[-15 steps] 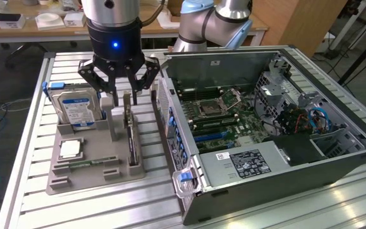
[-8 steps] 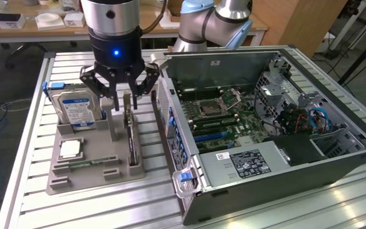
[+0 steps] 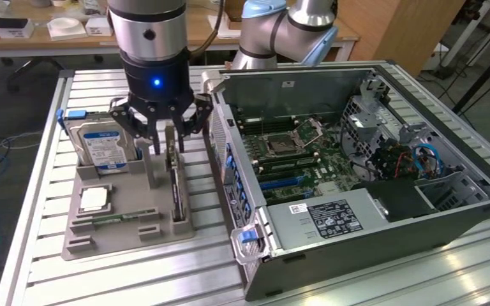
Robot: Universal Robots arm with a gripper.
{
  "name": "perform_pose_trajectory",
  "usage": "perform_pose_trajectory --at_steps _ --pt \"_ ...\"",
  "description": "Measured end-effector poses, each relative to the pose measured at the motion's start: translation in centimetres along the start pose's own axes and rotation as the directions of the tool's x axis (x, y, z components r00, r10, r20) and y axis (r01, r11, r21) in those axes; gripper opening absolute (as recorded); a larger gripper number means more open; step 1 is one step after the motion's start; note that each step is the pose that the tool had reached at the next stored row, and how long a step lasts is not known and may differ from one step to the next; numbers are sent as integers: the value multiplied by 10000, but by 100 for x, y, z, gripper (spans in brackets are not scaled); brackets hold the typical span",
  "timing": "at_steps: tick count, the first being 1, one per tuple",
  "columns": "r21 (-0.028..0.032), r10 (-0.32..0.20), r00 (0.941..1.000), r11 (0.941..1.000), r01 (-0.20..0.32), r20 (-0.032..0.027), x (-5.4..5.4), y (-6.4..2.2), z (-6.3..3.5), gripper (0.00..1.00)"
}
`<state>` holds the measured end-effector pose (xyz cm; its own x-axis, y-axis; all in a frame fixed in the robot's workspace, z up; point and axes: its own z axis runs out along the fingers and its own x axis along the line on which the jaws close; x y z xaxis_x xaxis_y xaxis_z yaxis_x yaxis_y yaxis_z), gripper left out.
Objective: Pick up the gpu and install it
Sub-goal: 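Pick up the gpu and move the gpu toward the slot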
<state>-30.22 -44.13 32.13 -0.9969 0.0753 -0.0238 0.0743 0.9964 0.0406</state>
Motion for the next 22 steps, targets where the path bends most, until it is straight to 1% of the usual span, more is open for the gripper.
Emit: perform_pose_trajectory --at_steps 8,17,22 --pt "0 -2 10000 10000 2 0 2 -25 144 43" --pt "0 -1 10000 10000 1 0 2 -78 305 43" --pt "1 -1 10000 10000 1 0 2 -78 307 43"
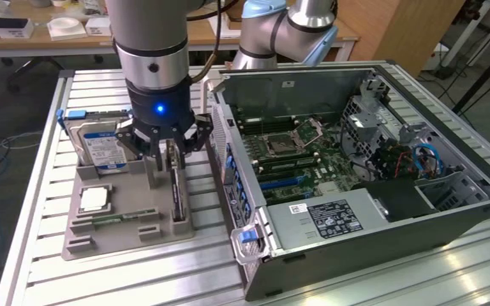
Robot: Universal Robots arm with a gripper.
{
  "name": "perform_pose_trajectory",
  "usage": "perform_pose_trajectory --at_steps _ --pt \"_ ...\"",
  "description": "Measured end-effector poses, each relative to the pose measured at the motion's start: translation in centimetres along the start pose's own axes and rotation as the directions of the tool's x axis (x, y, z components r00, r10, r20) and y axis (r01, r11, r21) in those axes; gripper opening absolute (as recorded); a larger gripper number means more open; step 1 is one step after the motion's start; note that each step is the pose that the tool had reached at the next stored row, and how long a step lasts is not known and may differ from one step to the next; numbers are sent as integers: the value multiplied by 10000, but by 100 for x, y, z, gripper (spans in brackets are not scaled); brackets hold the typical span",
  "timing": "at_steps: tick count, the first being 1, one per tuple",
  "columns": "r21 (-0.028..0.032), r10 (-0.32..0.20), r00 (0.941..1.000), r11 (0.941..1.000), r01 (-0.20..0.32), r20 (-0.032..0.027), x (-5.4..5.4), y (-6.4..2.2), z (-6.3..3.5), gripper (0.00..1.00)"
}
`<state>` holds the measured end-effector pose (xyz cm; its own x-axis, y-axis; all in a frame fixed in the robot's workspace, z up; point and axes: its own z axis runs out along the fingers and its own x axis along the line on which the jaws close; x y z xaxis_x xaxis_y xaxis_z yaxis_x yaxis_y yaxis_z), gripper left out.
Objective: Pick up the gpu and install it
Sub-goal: 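Pick up the gpu and move the gpu toward the slot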
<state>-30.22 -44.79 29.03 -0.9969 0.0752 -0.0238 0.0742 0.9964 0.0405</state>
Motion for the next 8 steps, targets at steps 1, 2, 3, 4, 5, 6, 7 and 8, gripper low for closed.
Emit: perform_pose_trajectory --at_steps 1,2,3,4,5,6,7,8 --pt "0 -1 10000 10000 1 0 0 0 0 43" --pt "0 -1 10000 10000 1 0 0 0 0 43" --pt "0 -1 10000 10000 1 -1 0 0 0 43" --pt "-3 0 10000 10000 0 -1 0 0 1 43" --pt "-7 0 10000 10000 0 1 0 0 7 43" --pt "-7 -2 10000 10000 2 1 -1 -4 18 43" --pt "-7 -3 10000 10000 3 0 -2 -10 33 43" --pt "-6 -2 10000 10000 2 -1 -1 -15 50 43"
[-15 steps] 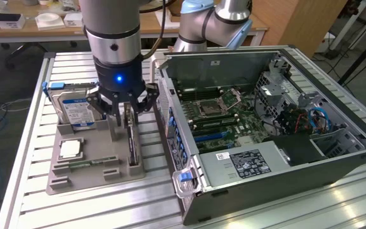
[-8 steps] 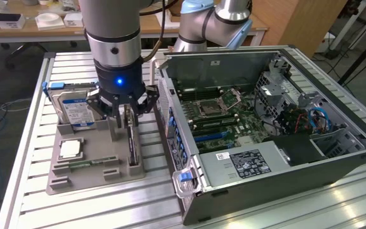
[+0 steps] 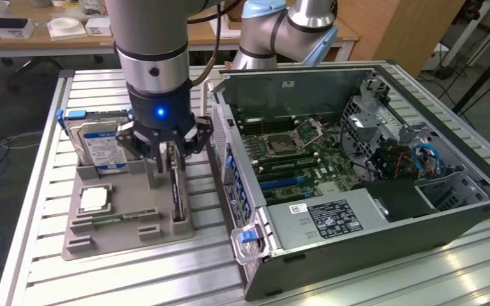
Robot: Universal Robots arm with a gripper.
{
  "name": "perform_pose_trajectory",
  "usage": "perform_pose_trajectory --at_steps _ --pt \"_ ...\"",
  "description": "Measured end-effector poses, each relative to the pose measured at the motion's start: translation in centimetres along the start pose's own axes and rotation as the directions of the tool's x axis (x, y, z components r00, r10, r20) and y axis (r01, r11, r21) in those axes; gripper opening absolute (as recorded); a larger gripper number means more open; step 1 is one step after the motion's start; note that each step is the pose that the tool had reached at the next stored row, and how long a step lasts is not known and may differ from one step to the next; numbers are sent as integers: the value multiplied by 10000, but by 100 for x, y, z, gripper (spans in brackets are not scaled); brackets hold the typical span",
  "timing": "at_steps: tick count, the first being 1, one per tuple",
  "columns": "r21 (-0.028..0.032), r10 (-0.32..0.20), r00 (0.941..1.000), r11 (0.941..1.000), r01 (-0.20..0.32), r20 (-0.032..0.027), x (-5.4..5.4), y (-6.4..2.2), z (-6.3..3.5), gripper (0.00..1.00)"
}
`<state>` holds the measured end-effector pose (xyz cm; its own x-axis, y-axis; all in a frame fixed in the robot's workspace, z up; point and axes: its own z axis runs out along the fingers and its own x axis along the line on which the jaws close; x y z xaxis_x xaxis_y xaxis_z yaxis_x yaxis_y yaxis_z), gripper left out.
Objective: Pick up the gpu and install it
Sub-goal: 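Pick up the gpu and move the gpu toward the slot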
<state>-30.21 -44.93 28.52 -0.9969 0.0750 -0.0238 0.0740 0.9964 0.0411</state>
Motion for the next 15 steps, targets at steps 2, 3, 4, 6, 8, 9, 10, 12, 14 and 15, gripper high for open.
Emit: perform_pose_trajectory --at_steps 2,3,4,6,8,9,10,12,14,15 --pt "-1 2 10000 10000 -2 1 2 -3 36 43" --pt "-1 2 10000 10000 -2 0 2 -3 55 43" --pt "-2 2 10000 10000 -2 1 2 -4 73 43" --pt "0 2 10000 10000 -2 0 3 -6 109 43" --pt "-1 -2 10000 10000 2 0 4 -7 146 43" --pt "0 -9 10000 10000 9 0 5 -8 164 43" --pt "0 -17 10000 10000 17 -1 5 -9 182 43" --pt "-1 -36 10000 10000 36 -1 6 -10 218 43" --pt "-2 -61 10000 10000 61 -3 -4 -12 255 43" --pt "-3 -71 10000 10000 71 -5 -17 -11 274 43"
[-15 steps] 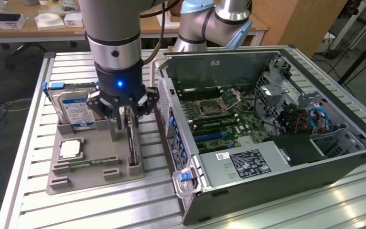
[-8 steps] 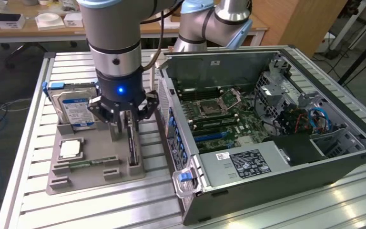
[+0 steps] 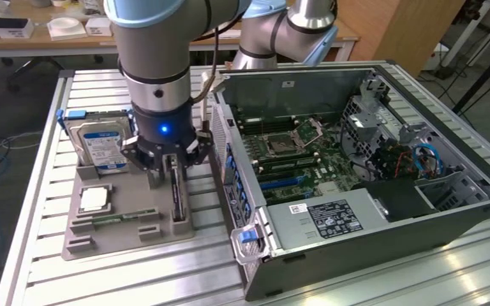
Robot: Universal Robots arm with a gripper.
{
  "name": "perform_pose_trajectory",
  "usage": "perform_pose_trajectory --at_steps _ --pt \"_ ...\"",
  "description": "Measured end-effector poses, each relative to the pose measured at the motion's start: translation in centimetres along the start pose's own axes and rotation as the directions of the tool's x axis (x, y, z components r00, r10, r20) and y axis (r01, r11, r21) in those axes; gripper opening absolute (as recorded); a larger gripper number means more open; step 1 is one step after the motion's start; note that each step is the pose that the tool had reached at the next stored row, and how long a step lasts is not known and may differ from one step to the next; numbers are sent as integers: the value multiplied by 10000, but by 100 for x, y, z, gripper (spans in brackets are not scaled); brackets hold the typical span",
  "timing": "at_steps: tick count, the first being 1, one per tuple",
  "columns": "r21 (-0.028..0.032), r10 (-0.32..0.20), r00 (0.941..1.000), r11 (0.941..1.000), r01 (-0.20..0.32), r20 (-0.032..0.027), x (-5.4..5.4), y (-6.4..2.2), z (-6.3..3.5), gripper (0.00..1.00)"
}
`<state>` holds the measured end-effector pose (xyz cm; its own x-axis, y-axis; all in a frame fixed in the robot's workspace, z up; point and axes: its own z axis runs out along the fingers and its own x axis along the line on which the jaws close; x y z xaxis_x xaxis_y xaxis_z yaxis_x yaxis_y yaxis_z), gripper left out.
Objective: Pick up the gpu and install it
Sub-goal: 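Pick up the gpu and move the gpu toward the slot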
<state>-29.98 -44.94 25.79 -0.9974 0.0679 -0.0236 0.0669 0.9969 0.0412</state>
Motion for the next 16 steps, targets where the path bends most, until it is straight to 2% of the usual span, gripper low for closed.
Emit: perform_pose_trajectory --at_steps 4,9,13,16 --pt "2 -24 10000 10000 24 -13 -24 0 56 43" --pt "0 -25 10000 10000 25 -13 15 -5 110 43" --pt "0 -26 10000 10000 26 -15 -13 -5 163 43" --pt "2 -26 10000 10000 26 -16 -14 -5 168 43"
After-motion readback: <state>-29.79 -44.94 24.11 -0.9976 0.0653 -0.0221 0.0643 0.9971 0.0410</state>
